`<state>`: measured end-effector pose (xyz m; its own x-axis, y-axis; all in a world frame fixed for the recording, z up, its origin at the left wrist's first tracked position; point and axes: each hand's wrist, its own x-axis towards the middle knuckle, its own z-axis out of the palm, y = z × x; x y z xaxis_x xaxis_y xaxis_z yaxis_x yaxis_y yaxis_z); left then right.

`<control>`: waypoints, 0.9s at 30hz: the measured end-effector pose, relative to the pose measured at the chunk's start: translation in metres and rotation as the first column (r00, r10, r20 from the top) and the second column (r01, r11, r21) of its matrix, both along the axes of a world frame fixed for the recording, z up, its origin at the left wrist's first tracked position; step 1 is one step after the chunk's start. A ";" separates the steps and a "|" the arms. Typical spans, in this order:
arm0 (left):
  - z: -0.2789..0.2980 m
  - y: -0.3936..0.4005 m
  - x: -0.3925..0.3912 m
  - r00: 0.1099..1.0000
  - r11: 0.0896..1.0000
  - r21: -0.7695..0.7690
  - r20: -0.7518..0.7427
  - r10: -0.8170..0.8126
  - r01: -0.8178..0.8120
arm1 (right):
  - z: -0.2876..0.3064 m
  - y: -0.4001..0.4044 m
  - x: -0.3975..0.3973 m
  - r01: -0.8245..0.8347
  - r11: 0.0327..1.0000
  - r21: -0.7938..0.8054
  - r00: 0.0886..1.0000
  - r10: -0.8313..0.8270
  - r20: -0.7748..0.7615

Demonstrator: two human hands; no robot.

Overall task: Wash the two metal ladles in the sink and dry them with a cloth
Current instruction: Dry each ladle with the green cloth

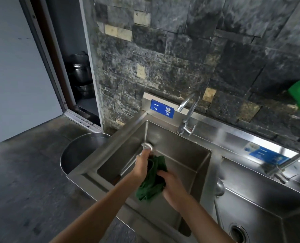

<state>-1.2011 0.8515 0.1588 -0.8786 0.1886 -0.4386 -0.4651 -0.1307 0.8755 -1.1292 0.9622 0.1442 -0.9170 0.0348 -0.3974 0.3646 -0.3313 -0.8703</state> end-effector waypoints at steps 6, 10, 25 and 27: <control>0.011 -0.019 -0.018 0.977 0.992 0.060 -0.188 -0.098 0.111 | 0.025 -0.005 -0.014 -0.109 0.994 0.031 0.994 0.110 -0.021; 0.006 -0.010 -0.042 0.945 0.974 0.029 -0.252 -0.209 0.223 | 0.024 0.005 -0.033 -0.154 0.988 0.021 0.985 0.156 -0.068; -0.069 0.021 -0.150 0.983 0.976 0.123 -0.002 -0.182 0.181 | -0.081 0.034 -0.145 0.052 0.992 -0.117 0.982 -0.030 0.184; -0.086 0.020 -0.154 0.973 0.977 0.010 0.081 -0.214 0.214 | -0.098 0.035 -0.153 0.078 0.990 -0.120 0.966 -0.045 0.256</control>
<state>-1.3552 0.8713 0.0723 -0.7791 0.3692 -0.5067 -0.5522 -0.0213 0.8335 -1.2821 0.9970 0.0462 -0.7839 0.0215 -0.6205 0.5425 -0.4624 -0.7014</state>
